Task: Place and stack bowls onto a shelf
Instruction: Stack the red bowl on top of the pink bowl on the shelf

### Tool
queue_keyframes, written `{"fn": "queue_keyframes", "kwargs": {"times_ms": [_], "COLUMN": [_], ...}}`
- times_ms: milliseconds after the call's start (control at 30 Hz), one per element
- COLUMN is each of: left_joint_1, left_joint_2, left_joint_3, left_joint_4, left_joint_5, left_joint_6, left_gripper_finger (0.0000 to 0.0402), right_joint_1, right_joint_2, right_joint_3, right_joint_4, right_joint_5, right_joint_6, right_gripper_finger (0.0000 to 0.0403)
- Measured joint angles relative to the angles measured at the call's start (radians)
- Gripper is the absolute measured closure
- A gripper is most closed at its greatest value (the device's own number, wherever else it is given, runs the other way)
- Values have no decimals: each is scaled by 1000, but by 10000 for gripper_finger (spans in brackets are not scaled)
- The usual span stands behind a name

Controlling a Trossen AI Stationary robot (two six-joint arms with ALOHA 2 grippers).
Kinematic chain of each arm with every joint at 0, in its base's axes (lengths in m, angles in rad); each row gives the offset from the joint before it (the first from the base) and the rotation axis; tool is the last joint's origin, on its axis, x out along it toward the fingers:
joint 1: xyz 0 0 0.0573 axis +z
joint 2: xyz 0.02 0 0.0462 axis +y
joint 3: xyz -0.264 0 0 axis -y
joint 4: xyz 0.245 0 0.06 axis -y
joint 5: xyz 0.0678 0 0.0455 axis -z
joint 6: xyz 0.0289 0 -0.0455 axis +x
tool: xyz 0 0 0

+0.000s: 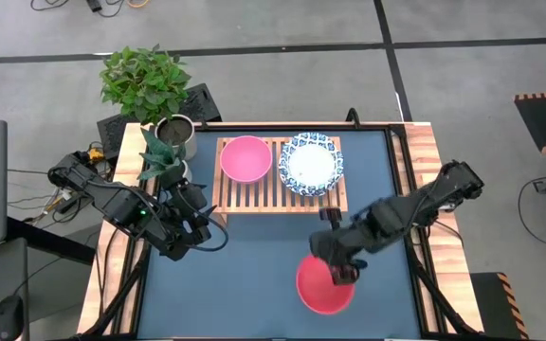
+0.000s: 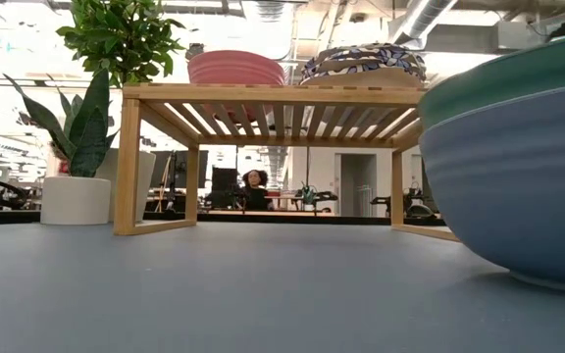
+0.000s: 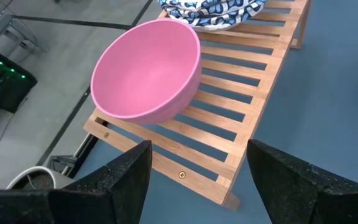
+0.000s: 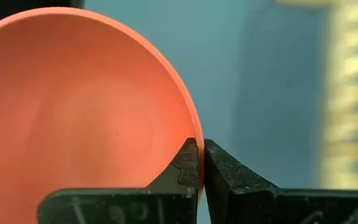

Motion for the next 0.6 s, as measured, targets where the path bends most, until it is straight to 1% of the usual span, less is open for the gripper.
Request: {"fn": "queue_keyframes", "kwargs": {"times_ms": [100,167,233,333,400,500,600], "left_joint_1": [0,0,0,0,0,0,0], "left_joint_2": [0,0,0,0,0,0,0], "left_joint_3": [0,0,0,0,0,0,0], "left_joint_4": [-7,-9,-9,-9,-9,-15,-28], "left_joint_5": [4,4,4,5,5,5,5], "left_joint_6": [0,0,0,0,0,3,8], "left_gripper_finger": [151,151,151,151,151,151,151], "right_joint_1": [-76,-144,-230,-371,-460,-582,-671], "right_joint_2": [0,-1,-1,-1,-1,-1,19], "right_joint_3": [130,211,278,341,358,361,363], "right_joint_4": [-60,-60,-43,13,63,168,260], "right_joint_5": [58,93,98,93,63,-54,-159], "right_joint_6": [-129,-220,-298,-363,-393,-415,-418], "right_gripper_finger": [376,376,376,376,376,376,376]}}
